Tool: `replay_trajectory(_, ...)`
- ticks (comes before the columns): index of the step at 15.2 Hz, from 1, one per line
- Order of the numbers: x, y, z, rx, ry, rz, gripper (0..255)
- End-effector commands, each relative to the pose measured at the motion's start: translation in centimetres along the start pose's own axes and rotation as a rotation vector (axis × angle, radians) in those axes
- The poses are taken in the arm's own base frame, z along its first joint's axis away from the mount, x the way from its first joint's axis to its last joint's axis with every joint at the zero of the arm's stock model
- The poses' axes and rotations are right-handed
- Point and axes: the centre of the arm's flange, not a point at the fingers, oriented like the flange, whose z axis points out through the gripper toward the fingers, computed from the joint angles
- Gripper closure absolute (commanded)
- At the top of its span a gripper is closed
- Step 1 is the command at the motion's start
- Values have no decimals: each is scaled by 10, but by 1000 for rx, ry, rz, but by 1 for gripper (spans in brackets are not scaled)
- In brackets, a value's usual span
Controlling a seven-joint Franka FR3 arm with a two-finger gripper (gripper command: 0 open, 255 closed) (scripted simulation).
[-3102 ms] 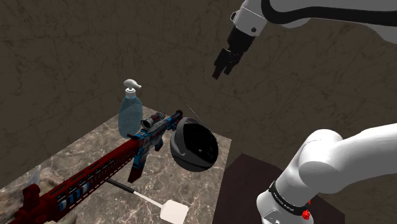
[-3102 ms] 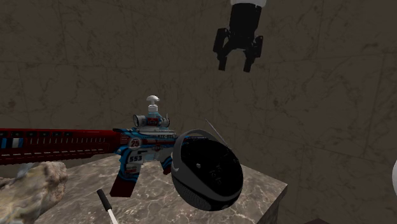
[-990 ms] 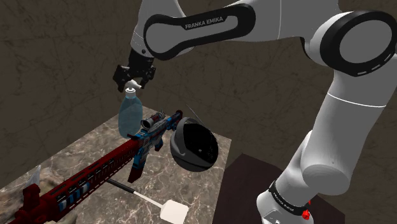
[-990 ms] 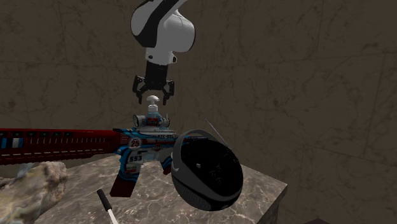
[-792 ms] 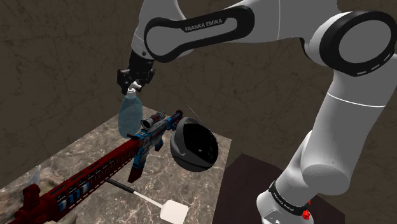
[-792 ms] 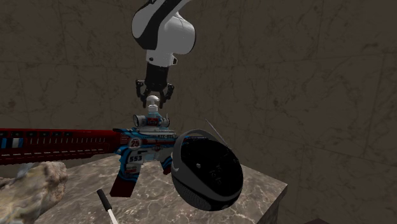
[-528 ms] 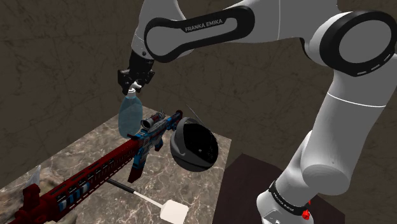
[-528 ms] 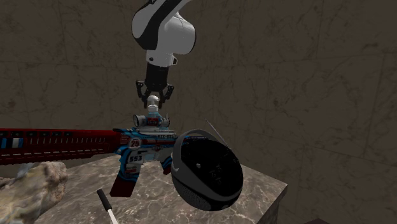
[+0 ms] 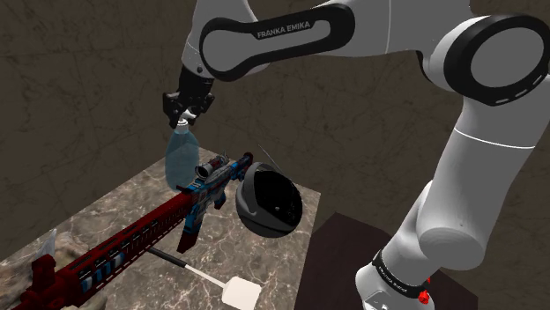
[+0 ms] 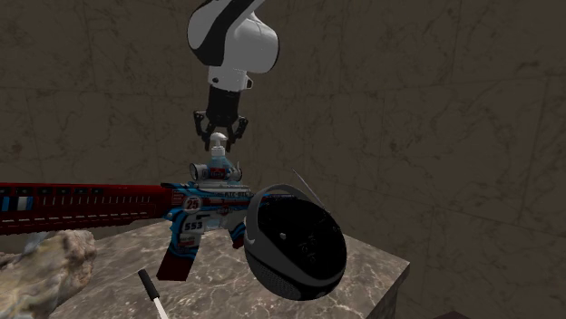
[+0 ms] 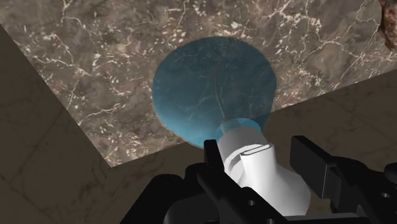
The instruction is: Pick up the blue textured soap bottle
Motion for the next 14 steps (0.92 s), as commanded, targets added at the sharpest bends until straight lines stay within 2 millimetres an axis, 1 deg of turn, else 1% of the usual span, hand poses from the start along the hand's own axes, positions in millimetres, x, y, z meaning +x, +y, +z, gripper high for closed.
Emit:
replay_trajectory(1, 2, -2, -11, 0, 1, 0, 255)
replay_trajectory(12, 19, -8, -66, 0, 1, 0, 255)
replay_trajectory(14, 19, -9, -67, 0, 1, 0, 255)
